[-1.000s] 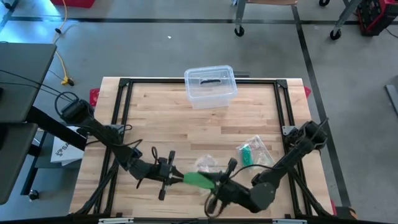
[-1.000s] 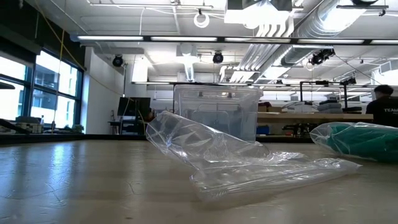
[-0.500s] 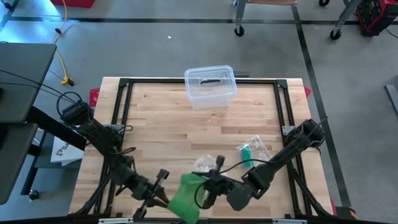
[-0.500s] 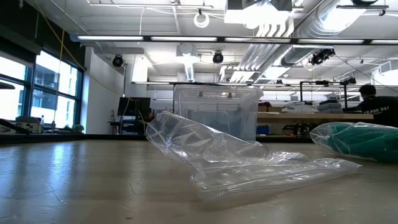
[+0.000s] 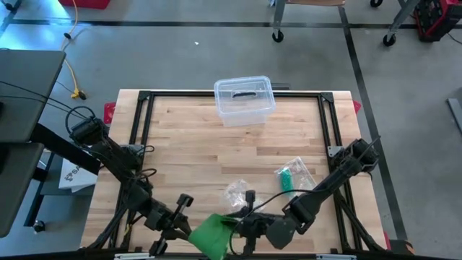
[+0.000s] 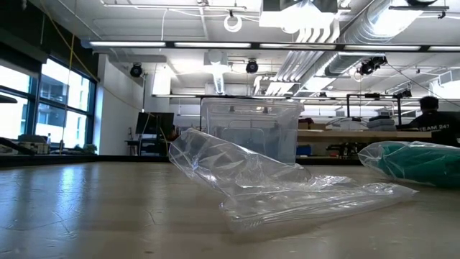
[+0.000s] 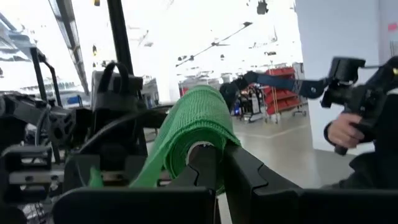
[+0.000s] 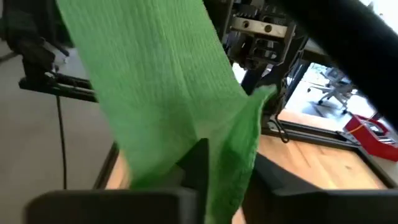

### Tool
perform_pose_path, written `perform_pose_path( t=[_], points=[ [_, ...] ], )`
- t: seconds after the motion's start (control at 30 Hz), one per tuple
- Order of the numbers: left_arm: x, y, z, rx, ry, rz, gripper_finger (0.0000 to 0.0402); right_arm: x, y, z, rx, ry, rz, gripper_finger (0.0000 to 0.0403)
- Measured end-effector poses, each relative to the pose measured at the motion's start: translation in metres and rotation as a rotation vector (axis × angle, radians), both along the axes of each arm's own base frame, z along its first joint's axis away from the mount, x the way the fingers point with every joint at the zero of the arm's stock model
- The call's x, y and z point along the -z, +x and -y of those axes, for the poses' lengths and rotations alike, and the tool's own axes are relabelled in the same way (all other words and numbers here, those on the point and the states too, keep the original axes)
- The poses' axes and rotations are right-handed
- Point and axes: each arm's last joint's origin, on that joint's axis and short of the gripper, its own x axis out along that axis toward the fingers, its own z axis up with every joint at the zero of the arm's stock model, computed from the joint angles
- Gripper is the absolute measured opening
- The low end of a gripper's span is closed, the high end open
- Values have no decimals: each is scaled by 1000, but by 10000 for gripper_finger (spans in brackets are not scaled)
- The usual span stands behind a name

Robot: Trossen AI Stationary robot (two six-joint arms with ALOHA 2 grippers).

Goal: Roll bandage
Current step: Roll the green bandage

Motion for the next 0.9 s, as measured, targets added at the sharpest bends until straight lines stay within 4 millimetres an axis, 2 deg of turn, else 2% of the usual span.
perform_pose_path(
  t=[0.1, 0.2, 0.3, 0.43, 0.53, 0.63, 0.77, 0.9],
  points=[
    [-1, 0, 0, -1, -10, 8, 6, 0, 1, 1, 1, 12, -1, 105],
    [-3, 0, -1, 1, -40, 7, 6, 1, 0, 2, 14, -100, -11, 149],
    [-3, 0, -2, -29, -70, -15, 6, -2, -4, -1, 116, -199, 12, 173],
    [-2, 1, -4, -102, -104, -41, 6, -3, -14, -7, 219, -301, 15, 183],
    [-2, 2, -5, -122, -127, -56, 6, 0, -25, -17, 212, -398, -17, 183],
    [-2, 2, -6, -137, -151, -69, 6, 8, -38, -25, 153, -587, -101, 183],
    [-2, 4, -9, -182, -175, -82, 6, 24, -54, -39, -18, -895, -222, 183],
    [-4, 8, -14, -191, -232, -97, 6, 38, -59, -54, -116, -1225, -276, 183]
  ],
)
